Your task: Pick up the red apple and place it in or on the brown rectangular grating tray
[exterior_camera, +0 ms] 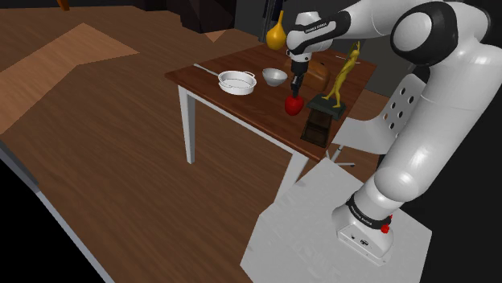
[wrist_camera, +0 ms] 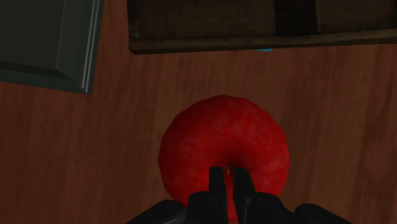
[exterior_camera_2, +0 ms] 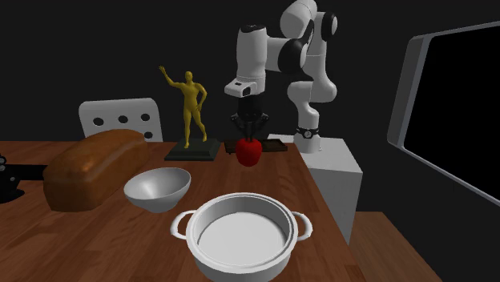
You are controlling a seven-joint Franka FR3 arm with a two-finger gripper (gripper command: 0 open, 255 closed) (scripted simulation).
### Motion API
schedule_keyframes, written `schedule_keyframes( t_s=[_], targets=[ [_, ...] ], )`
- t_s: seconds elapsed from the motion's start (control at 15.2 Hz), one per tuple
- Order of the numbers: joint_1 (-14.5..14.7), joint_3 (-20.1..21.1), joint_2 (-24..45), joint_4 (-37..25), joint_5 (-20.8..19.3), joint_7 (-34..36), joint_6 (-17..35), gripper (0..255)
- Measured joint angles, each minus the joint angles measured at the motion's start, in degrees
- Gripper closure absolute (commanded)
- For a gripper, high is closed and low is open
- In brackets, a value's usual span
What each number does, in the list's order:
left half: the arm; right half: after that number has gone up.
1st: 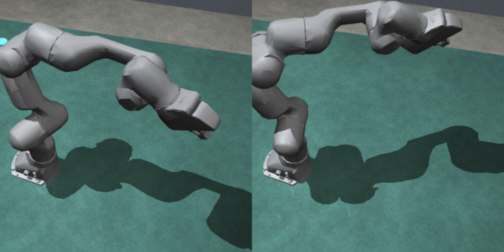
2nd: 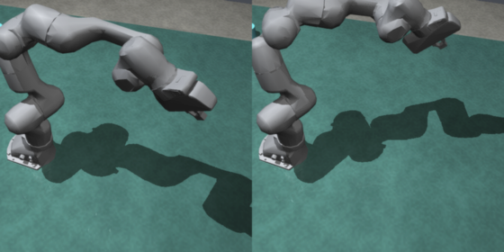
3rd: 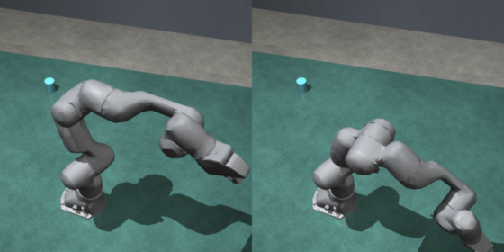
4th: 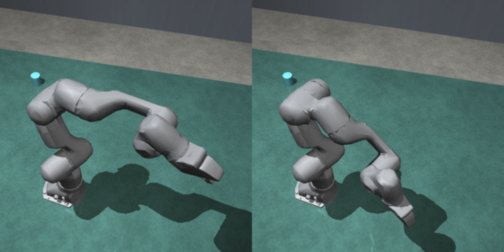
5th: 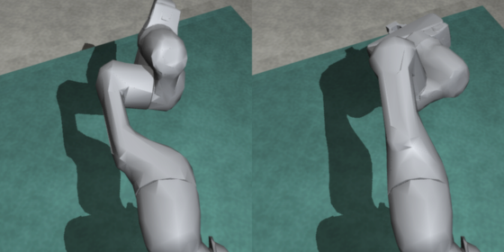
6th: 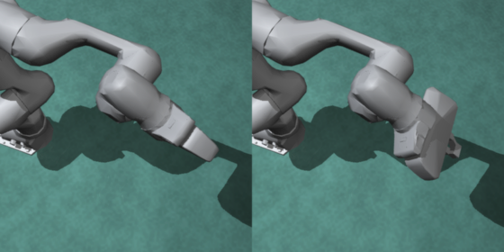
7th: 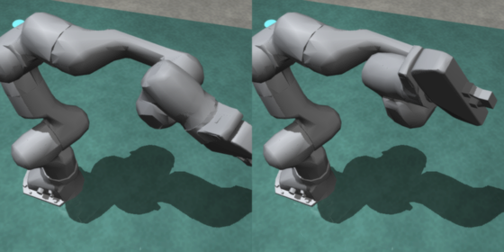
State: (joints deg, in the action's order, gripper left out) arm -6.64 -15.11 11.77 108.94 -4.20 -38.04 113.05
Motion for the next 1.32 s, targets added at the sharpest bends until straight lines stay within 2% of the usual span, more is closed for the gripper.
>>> schedule_keyframes(
  t_s=[0.46,1.32],
  targets=[
    [0.00,-0.01,-0.10,-0.26,-0.02,-0.03,-0.35,255],
    [0.28,-0.06,-2.92,-6.48,-0.52,-0.33,-9.30,255]
  ],
)
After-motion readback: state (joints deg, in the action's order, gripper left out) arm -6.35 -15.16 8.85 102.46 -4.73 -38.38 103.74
